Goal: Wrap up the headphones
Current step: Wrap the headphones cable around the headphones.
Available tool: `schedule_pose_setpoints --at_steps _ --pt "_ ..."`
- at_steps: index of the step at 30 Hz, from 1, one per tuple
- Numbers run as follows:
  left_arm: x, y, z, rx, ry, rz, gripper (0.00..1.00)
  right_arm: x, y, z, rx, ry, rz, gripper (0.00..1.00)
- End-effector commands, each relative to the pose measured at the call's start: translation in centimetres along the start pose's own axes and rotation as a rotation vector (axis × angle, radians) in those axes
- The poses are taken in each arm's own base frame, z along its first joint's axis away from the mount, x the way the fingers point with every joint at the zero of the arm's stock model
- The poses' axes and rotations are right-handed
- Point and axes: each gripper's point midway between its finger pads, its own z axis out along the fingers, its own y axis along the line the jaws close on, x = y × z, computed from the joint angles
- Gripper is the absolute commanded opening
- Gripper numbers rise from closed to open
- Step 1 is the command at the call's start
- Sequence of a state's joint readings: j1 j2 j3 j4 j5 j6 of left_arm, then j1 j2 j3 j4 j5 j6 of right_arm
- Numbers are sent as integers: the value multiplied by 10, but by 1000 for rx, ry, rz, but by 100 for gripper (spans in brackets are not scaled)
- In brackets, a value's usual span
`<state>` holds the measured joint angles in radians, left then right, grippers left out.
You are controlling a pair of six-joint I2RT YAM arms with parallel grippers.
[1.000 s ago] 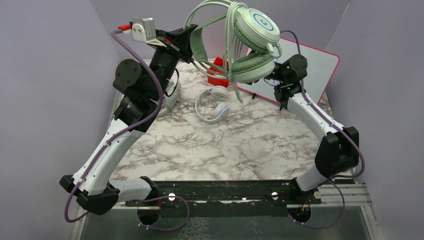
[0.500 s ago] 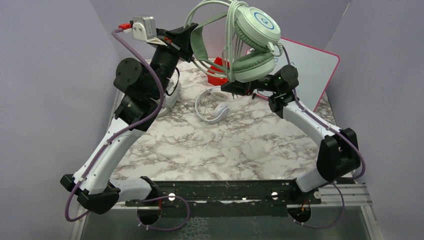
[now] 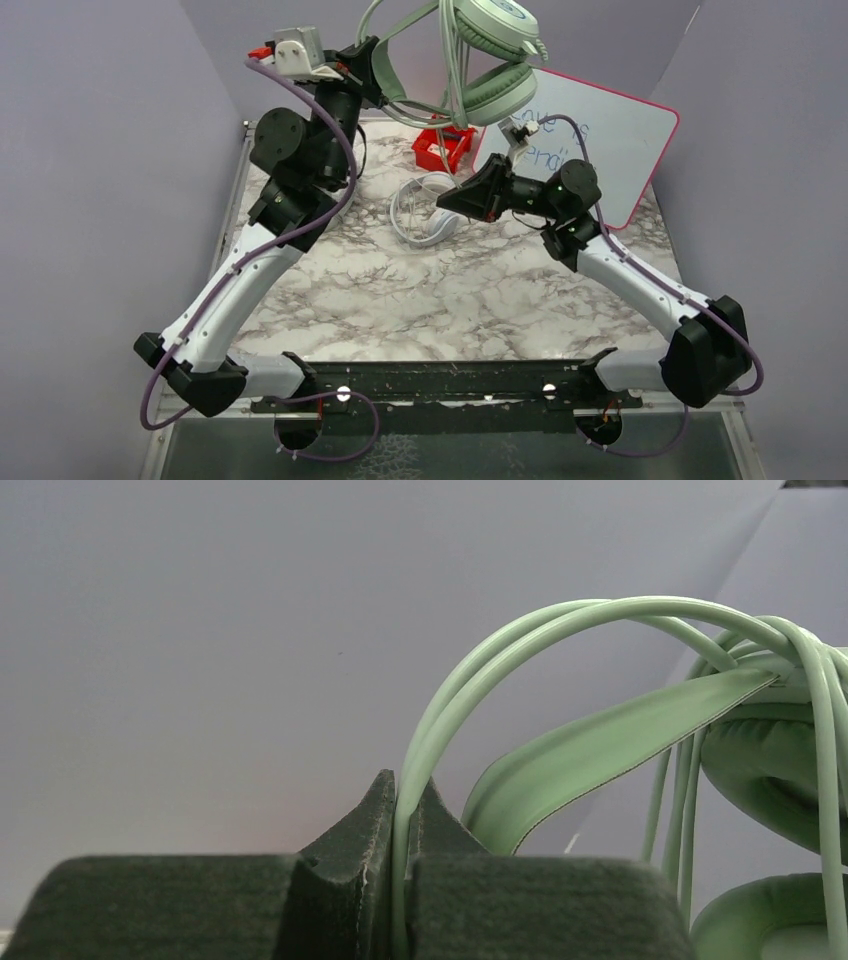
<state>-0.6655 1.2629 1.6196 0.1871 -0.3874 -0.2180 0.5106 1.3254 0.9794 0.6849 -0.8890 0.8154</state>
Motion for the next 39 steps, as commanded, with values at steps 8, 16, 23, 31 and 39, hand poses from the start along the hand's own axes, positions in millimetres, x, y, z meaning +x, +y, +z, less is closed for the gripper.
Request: schedule_pose_setpoints --at_steps 8,16,23,31,39 --pt "50 59 13 -236 44 383 0 23 28 -2 118 110 -125 0" --pt "130 65 -15 -80 294 537 0 -4 44 -25 270 176 -239 0" --pt "161 59 -49 37 437 529 0 -41 52 -15 301 146 -294 0" --pt "179 30 -83 196 552 449 0 -48 13 11 376 212 -234 0" --pt "187 15 -103 308 668 461 0 -31 -20 3 502 410 -208 2"
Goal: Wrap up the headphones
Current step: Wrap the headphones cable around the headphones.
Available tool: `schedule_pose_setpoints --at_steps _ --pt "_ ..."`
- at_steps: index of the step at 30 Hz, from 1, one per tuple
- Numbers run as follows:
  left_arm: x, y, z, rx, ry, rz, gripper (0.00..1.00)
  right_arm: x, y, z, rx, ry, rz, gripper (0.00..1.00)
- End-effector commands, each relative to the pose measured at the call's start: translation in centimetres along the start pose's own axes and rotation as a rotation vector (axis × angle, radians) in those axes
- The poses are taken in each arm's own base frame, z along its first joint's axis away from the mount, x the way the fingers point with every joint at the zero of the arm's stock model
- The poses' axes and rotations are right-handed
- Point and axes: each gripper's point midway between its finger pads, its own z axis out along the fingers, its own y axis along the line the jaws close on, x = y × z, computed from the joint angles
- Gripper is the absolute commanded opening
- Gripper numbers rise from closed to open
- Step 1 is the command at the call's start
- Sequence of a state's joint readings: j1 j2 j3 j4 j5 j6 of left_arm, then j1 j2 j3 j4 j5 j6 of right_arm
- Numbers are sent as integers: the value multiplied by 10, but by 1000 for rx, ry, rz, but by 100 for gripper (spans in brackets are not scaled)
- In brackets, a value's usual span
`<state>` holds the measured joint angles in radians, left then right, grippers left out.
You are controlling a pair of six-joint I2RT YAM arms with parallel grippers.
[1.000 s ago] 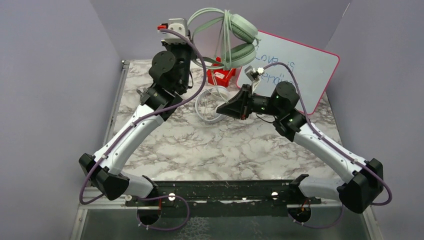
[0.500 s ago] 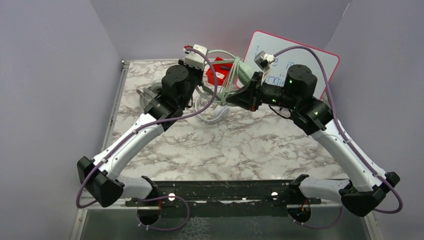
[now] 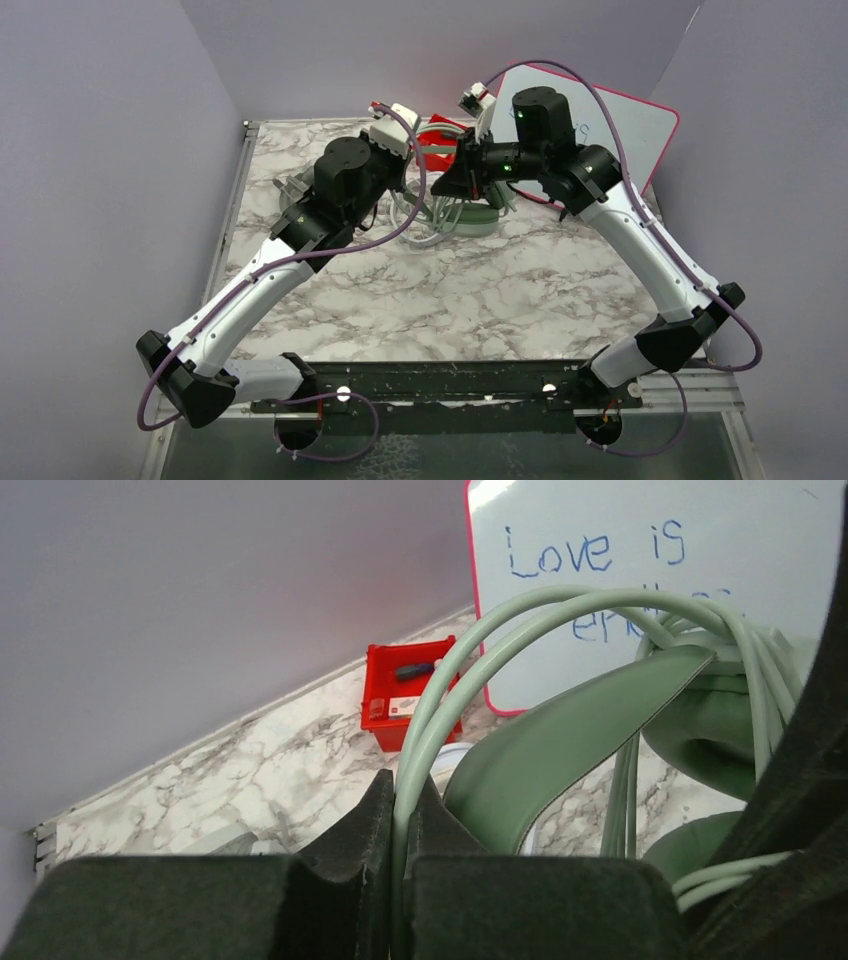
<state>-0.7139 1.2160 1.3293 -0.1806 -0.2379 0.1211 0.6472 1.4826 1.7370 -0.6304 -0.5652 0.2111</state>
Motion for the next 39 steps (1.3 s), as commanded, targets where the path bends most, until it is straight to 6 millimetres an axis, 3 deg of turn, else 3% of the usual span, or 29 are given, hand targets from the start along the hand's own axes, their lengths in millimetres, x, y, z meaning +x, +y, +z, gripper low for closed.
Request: schedule_pose_setpoints --at_steps 1,10,20,24,27,33,39 --pt "-3 -30 -17 170 40 11 0 -9 -20 -12 127 42 -76 2" --pt "6 -57 -19 268 116 19 0 4 -40 7 281 123 -41 4" --pt "7 -76 -16 296 225 -133 0 14 -74 20 471 136 -105 15" --pt "12 -100 -25 416 280 -203 0 18 -70 30 388 143 -215 19" --pt "17 -112 -37 494 324 -212 0 25 -56 32 261 183 -331 18" --pt "18 -107 -52 501 338 -191 0 53 -44 20 174 225 -383 2" --pt "19 -110 -59 530 353 -197 0 61 -39 11 157 189 -414 12"
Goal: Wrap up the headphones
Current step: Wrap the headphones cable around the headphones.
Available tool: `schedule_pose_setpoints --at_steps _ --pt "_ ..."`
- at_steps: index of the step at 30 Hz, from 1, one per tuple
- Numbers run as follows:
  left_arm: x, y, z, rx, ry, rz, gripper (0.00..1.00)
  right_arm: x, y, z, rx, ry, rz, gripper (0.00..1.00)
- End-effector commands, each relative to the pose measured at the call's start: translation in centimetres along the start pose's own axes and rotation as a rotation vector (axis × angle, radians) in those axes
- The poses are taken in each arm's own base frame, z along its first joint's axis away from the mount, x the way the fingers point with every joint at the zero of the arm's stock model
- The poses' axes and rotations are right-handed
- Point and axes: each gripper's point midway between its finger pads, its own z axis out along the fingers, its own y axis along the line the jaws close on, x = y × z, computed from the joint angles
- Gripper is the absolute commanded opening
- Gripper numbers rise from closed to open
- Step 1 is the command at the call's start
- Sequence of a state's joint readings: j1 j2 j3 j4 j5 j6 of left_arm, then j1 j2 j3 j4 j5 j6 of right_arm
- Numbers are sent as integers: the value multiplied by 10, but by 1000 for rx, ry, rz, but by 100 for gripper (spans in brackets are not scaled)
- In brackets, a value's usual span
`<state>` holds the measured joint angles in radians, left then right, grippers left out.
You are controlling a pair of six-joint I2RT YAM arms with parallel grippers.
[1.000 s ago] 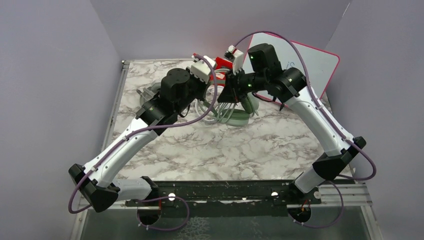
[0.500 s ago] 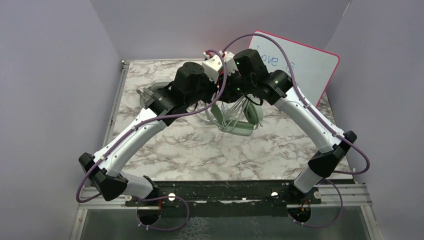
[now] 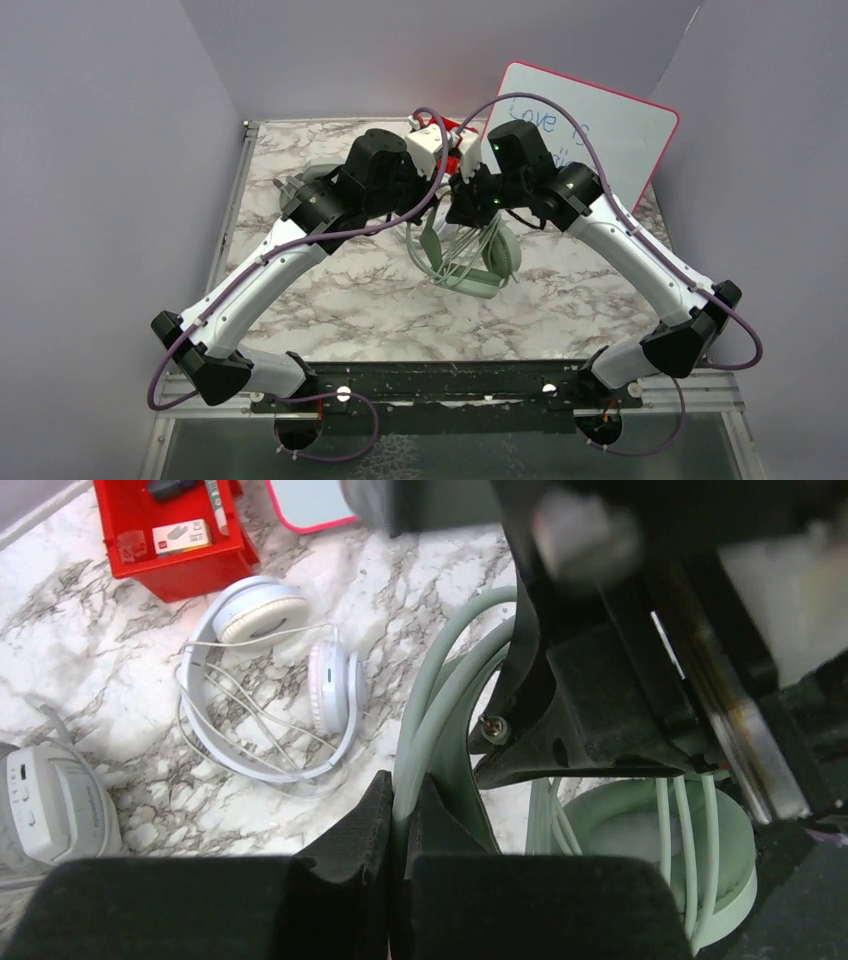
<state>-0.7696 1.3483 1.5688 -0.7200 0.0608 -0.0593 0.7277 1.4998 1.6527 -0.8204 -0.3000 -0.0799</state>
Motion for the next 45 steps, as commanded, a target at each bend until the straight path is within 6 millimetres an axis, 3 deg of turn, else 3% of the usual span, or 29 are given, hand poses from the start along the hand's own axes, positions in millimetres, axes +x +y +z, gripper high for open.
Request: schedule_pose_setpoints --at_steps 1,5,11,15,23,28,32,45 --pt "-21 -42 -26 191 -59 -26 0 -16 3 -1 -13 -101 -212 14" --pt "-21 -47 -32 225 -61 -30 0 -6 5 -2 -36 -65 -264 18" --pt "-18 -34 -28 180 -31 -56 0 4 17 -15 -91 -52 -293 37" --pt "-20 -34 -28 196 -27 -76 0 24 12 -9 -68 7 -278 39" --pt "-18 -28 -29 219 -5 -114 0 29 8 -12 -11 25 -202 36" --pt "-13 -24 -30 227 2 -122 0 33 11 -21 -11 22 -219 51" --pt "-9 -20 -30 227 8 -127 0 43 13 -24 -20 54 -237 54" --pt "7 -22 -20 268 63 -171 0 12 9 -26 47 18 -75 70"
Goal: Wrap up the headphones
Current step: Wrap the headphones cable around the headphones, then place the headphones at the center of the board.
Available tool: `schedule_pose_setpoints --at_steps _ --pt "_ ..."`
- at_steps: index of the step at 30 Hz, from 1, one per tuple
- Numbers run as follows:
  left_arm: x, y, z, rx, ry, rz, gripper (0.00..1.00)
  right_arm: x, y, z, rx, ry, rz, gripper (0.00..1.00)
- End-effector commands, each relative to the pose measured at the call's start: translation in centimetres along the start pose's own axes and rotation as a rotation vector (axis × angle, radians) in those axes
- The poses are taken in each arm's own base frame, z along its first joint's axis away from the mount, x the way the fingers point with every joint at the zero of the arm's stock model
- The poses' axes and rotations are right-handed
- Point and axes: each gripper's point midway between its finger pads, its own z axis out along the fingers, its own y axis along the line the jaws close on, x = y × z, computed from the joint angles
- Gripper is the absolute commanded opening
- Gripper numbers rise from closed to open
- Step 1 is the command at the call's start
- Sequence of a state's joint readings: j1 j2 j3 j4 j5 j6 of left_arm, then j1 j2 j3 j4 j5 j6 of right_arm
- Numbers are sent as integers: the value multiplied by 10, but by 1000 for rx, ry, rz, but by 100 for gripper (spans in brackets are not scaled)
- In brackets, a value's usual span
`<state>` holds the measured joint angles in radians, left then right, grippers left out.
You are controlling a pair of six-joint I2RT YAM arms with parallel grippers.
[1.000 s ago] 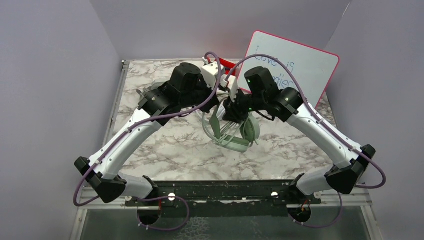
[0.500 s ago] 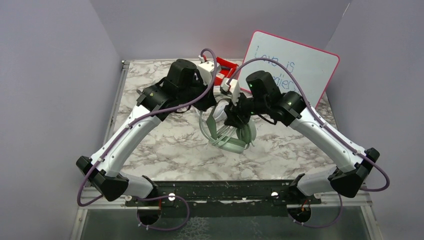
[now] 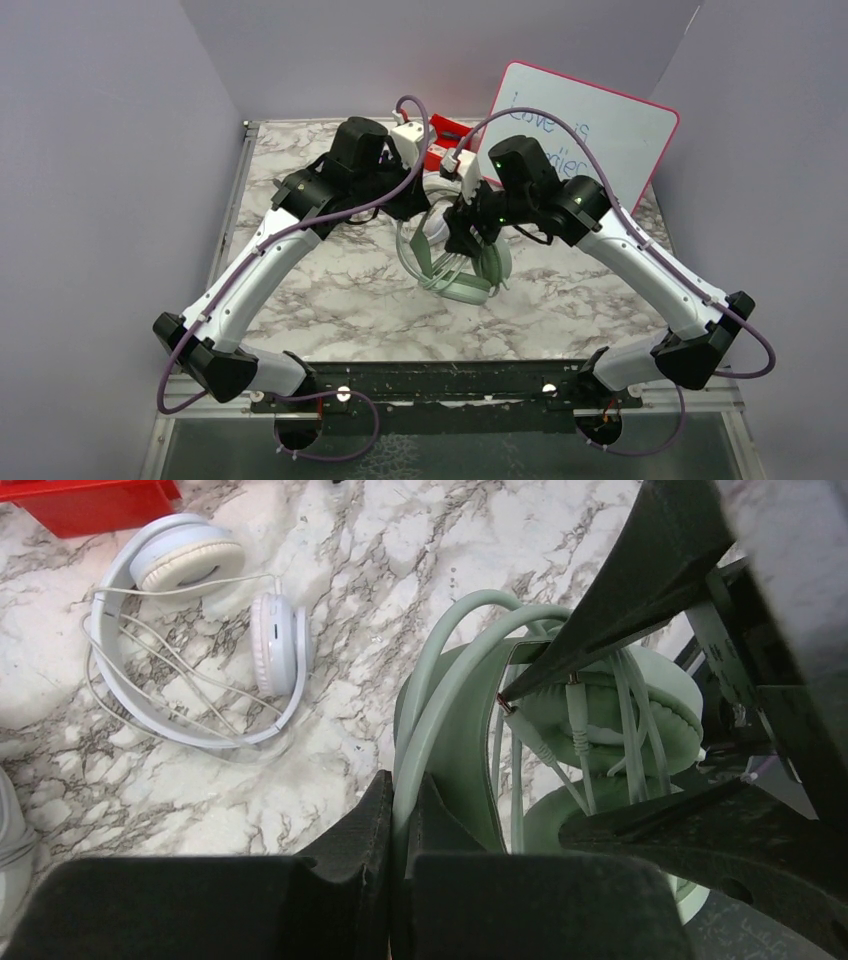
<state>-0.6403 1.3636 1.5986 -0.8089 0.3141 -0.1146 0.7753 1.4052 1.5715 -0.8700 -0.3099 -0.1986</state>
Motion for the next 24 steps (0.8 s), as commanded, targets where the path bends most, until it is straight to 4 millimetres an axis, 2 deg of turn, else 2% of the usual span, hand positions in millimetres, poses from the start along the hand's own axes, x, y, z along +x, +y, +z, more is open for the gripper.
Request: schedule_pose_setpoints --at_steps 1,4,9,12,20,24 --pt "3 -26 -6 135 2 -37 0 -14 -14 -13 103 -32 71 73" --pt "6 -25 -2 143 9 -49 0 -23 -12 -18 101 -65 97 76" --pt "7 -26 0 152 9 -60 0 -21 -14 -16 115 -50 116 77" --pt "9 -24 1 147 15 -69 0 -29 -12 -21 111 -82 124 77" --pt "16 2 -1 88 -23 -156 0 -80 -8 -57 128 -273 161 81" --pt "19 10 -7 63 -50 -187 0 -89 -16 -77 202 -325 170 84"
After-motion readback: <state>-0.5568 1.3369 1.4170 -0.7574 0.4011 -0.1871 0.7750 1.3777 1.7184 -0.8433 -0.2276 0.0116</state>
